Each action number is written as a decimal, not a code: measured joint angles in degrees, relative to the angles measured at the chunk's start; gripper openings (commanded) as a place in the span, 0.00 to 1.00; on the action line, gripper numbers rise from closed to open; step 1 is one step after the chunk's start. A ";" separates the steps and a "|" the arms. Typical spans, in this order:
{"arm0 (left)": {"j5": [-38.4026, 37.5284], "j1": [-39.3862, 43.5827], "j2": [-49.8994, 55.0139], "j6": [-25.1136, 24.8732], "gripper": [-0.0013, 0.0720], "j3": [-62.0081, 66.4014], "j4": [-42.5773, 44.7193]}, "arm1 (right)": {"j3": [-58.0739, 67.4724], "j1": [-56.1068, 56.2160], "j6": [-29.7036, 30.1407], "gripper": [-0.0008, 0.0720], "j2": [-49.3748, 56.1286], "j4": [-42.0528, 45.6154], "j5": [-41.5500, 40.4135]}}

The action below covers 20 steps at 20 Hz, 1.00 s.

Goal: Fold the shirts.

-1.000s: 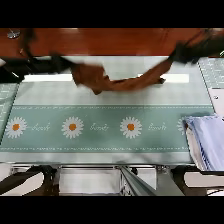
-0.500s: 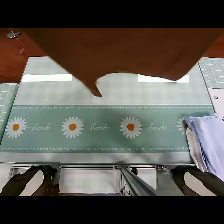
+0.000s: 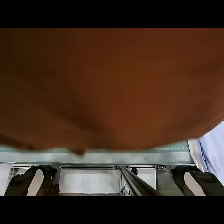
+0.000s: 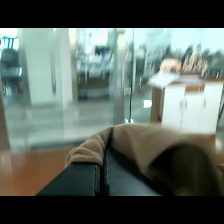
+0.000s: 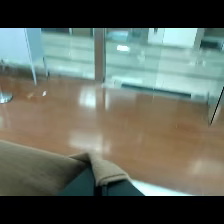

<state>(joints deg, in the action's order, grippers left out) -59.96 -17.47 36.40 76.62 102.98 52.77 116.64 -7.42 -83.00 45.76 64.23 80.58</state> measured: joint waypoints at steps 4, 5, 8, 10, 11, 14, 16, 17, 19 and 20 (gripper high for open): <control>-5.01 0.28 0.98 0.87 0.05 -10.29 -1.29 | -12.17 0.00 0.55 0.05 -0.59 -1.33 1.62; -4.92 0.81 1.75 0.98 0.05 -14.08 -1.92 | -16.61 0.00 0.94 0.05 -0.55 -1.55 0.59; -0.35 3.98 5.75 1.01 0.05 -24.96 -2.69 | -27.71 0.00 2.12 0.05 2.56 -1.68 -4.70; 5.46 7.06 10.36 0.79 0.05 -29.77 -2.89 | -31.36 0.00 2.75 0.05 7.89 -1.60 -8.92; 8.83 8.70 13.46 0.79 0.05 -31.08 -3.10 | -31.98 0.00 2.91 0.05 11.52 -1.20 -10.67; 16.48 12.87 23.69 0.76 0.05 -30.75 -3.13 | -28.85 0.00 2.34 0.05 23.96 -1.16 -14.23; 19.76 14.82 31.17 1.33 0.05 -27.96 -3.17 | -23.76 0.00 1.20 0.05 33.07 -2.16 -15.56; 20.92 15.56 34.91 1.73 0.05 -26.18 -3.23 | -20.76 0.00 0.57 0.05 37.68 -2.99 -15.78; 22.16 16.61 41.35 3.13 0.05 -22.88 -3.41 | -15.26 0.00 -1.18 0.05 45.70 -5.31 -16.57; 22.21 17.00 44.06 3.89 0.06 -21.62 -3.74 | -13.16 -0.02 -2.23 0.10 49.11 -6.56 -16.98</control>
<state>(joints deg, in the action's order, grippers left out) -37.76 -0.47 80.47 80.51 81.36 49.04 103.48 -7.44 -85.23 94.87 57.67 63.59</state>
